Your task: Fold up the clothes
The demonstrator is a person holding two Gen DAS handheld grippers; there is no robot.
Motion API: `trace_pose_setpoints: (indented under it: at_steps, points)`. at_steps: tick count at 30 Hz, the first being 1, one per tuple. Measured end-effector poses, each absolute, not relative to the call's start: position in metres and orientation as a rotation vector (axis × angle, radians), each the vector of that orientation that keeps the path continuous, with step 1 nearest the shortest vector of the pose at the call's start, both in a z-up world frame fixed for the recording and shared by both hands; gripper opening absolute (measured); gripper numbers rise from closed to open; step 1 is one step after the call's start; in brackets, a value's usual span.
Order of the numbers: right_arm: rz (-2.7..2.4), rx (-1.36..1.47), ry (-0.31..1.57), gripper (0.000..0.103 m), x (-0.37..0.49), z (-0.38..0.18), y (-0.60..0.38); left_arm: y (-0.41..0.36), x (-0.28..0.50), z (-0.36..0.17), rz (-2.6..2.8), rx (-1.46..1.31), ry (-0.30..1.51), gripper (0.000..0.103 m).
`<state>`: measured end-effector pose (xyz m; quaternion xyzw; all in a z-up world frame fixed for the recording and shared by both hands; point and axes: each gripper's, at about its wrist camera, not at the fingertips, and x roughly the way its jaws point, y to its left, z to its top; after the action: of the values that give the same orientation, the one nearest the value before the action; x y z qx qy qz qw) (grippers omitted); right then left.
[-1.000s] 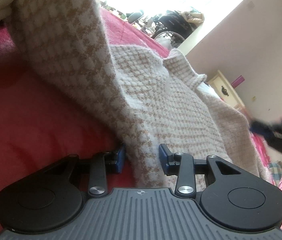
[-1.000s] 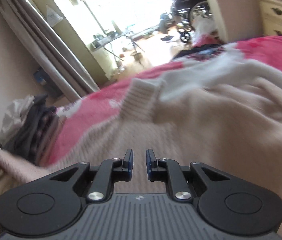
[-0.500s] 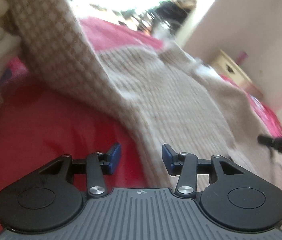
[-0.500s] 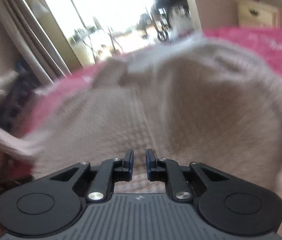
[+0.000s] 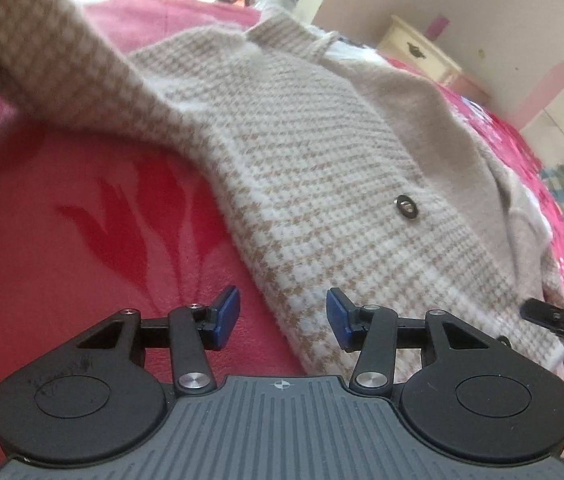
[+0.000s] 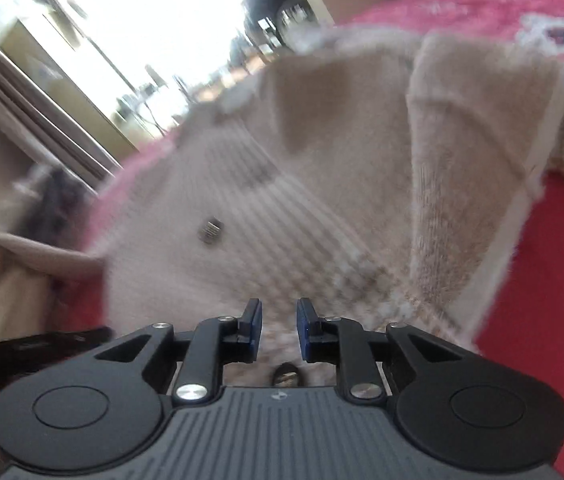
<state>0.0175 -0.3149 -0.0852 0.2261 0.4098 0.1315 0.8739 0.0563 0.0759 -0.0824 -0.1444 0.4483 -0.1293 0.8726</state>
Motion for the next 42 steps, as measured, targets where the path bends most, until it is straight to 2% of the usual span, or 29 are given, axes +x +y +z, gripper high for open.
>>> trace_pose_setpoints:
  at_steps: [3, 6, 13, 23, 30, 31, 38, 42]
  points:
    - [0.229, 0.403, 0.958, 0.031, 0.014, -0.101, -0.31, 0.065, 0.053, -0.072, -0.312, -0.275, 0.896, 0.048]
    - [0.194, 0.388, 1.003, 0.032, 0.019, -0.111, -0.306, 0.043, 0.062, -0.067, -0.369, -0.266, 0.851, 0.048]
    - [0.034, 0.799, 0.713, 0.042, 0.018, -0.073, -0.4, -0.02, 0.081, -0.068, -0.551, -0.243, 0.829, 0.048]
    - [-0.337, 1.148, 0.533, 0.045, 0.07, -0.097, -0.566, -0.083, 0.094, -0.091, -0.674, -0.194, 0.881, 0.048]
    - [-0.486, 1.116, 0.737, 0.048, 0.143, -0.143, -0.628, -0.092, 0.097, -0.104, -0.684, -0.166, 0.915, 0.048]
    - [-0.477, 1.109, 0.763, 0.051, 0.152, -0.146, -0.629, -0.093, 0.097, -0.105, -0.686, -0.161, 0.916, 0.048]
    - [-0.235, 1.079, 0.962, 0.051, 0.197, -0.142, -0.599, -0.093, 0.099, -0.108, -0.689, -0.175, 0.91, 0.048]
    - [-0.171, 1.107, 0.996, 0.051, 0.183, -0.136, -0.588, -0.09, 0.1, -0.109, -0.691, -0.202, 0.911, 0.048]
